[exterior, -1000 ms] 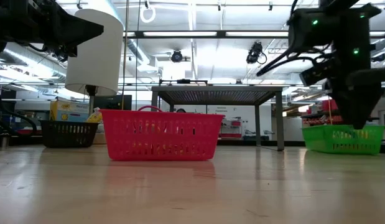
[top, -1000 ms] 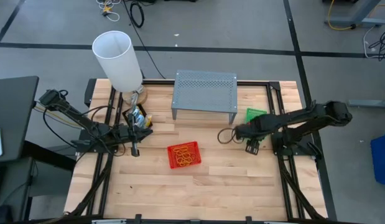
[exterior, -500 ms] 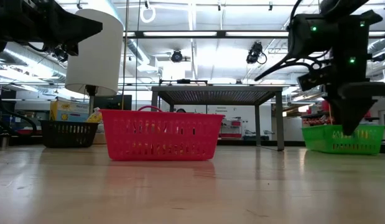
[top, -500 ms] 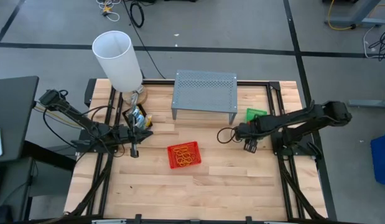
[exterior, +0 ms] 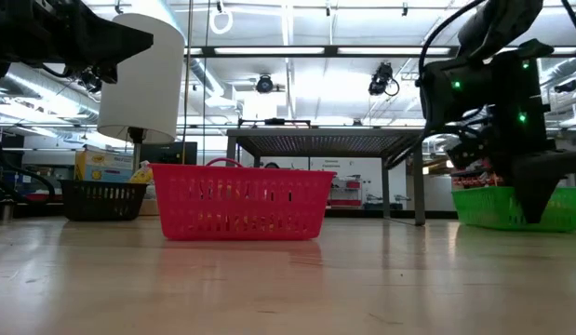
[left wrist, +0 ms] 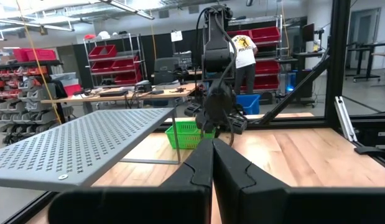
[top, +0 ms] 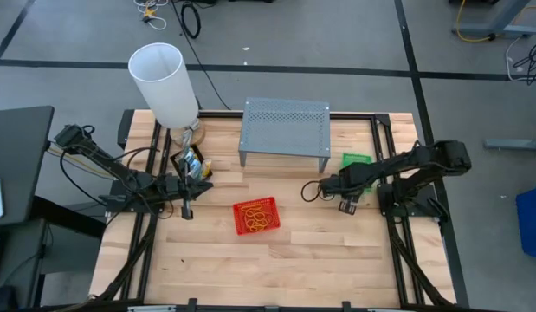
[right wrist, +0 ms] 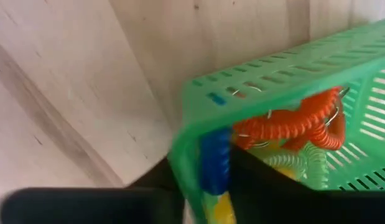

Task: Pick & Place Office Desk Supplies
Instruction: Put the green bin on the shelf

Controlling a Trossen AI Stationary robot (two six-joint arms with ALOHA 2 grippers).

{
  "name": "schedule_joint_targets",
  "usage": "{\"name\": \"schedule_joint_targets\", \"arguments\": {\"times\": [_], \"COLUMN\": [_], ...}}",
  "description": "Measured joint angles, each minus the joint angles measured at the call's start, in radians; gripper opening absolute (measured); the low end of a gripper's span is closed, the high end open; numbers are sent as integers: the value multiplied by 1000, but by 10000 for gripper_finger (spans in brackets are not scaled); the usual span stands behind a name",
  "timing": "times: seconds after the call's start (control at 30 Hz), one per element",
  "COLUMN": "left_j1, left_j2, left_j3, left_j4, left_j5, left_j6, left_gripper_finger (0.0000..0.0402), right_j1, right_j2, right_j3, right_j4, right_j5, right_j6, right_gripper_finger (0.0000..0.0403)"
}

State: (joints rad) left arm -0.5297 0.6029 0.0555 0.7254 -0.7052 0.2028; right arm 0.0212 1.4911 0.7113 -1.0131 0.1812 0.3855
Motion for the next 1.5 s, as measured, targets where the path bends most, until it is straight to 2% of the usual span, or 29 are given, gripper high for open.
{"name": "schedule_joint_targets", "arguments": {"times": [0.1,0.13,0.3,0.5,0.57,0.73,0.87,1.27,1.5], "left_j1": [0,0,0,0,0,0,0,0,0], "left_j2": [0,0,0,0,0,0,0,0,0], "left_j3": [0,0,0,0,0,0,0,0,0], "left_j4": [0,0,0,5,5,5,5,4,3], "left_j5": [0,0,0,0,0,0,0,0,0], "left_j6": [0,0,0,0,0,0,0,0,0], "left_gripper_finger": [5,5,5,5,5,5,5,5,5], "right_j1": [23,34,103,210,236,290,307,245,144], "right_j2": [16,15,11,12,14,14,14,14,14], "right_j3": [0,0,2,4,4,31,137,633,735], "right_j4": [5,5,9,-27,-71,-164,-257,-529,-520], "right_j5": [-2,-2,17,180,205,225,224,269,238], "right_j6": [11,20,132,357,414,455,398,184,-52], "right_gripper_finger": [33,27,27,27,27,27,27,27,27]}}
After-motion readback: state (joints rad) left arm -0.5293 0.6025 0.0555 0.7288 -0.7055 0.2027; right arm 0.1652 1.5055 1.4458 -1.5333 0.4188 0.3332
